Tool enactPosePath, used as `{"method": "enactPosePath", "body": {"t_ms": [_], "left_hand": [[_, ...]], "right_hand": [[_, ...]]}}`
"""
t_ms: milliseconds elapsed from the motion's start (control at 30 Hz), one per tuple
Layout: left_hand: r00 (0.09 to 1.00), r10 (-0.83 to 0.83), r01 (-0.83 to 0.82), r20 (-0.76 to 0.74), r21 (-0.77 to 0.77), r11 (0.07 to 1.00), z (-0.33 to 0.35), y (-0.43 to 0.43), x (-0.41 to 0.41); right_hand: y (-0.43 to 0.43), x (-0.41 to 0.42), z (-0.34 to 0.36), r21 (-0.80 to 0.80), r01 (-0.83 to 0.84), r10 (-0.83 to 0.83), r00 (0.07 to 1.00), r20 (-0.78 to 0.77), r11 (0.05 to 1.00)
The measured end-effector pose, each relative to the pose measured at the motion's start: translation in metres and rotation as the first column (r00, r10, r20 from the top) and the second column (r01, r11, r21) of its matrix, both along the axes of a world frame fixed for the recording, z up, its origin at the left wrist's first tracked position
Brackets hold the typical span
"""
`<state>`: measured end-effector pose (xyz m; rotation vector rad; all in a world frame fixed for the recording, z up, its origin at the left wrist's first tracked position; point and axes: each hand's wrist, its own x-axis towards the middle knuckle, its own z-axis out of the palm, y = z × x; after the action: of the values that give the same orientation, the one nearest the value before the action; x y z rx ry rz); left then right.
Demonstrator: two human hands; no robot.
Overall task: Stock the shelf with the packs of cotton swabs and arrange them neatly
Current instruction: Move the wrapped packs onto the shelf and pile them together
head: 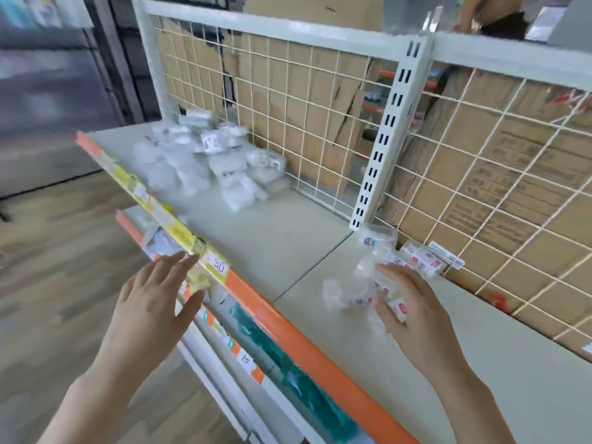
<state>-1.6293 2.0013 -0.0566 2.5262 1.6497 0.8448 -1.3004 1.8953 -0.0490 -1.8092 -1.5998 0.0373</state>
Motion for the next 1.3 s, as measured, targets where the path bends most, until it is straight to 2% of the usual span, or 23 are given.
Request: {"method": "enactPosePath", "body": {"t_ms": [167,267,533,700,1100,1200,1300], "left_hand": [[0.996,0.080,-0.078,0.045,-0.048,0.996,0.004,0.004,-0.048],[0.991,0.120,-0.119,0.066,-0.024,0.993,0.006,0.018,-0.081],[0.986,0.160,-0.162,0.040,0.064,0.985,0.016,0.082,-0.165],[0.984,0.176,-0.176,0.032,0.020,0.984,0.011,0.122,-0.203],[0.999,0.029,-0.029,0.041,-0.003,1.000,-0.021,0.218,-0.184],[1.000,-0.006,0.007,0.026,-0.054,0.999,-0.035,0.252,-0.174],[0.998,-0.061,0.063,0.016,-0.130,0.989,-0.045,0.291,-0.155]], "right_hand": [[0.039,-0.036,0.002,-0.013,-0.123,0.123,0.992,-0.004,0.992],[0.067,-0.065,0.002,-0.012,-0.166,0.166,0.986,-0.014,0.986],[0.144,-0.144,0.003,0.017,-0.176,0.176,0.984,-0.016,0.984],[0.175,-0.185,-0.002,-0.001,-0.181,0.181,0.983,-0.024,0.984],[0.246,-0.185,-0.013,-0.112,-0.061,0.060,0.998,-0.013,0.992],[0.279,-0.182,-0.020,-0.125,-0.043,0.042,0.999,-0.014,0.991],[0.311,-0.176,-0.027,-0.144,0.044,-0.051,0.998,-0.042,0.989]]}}
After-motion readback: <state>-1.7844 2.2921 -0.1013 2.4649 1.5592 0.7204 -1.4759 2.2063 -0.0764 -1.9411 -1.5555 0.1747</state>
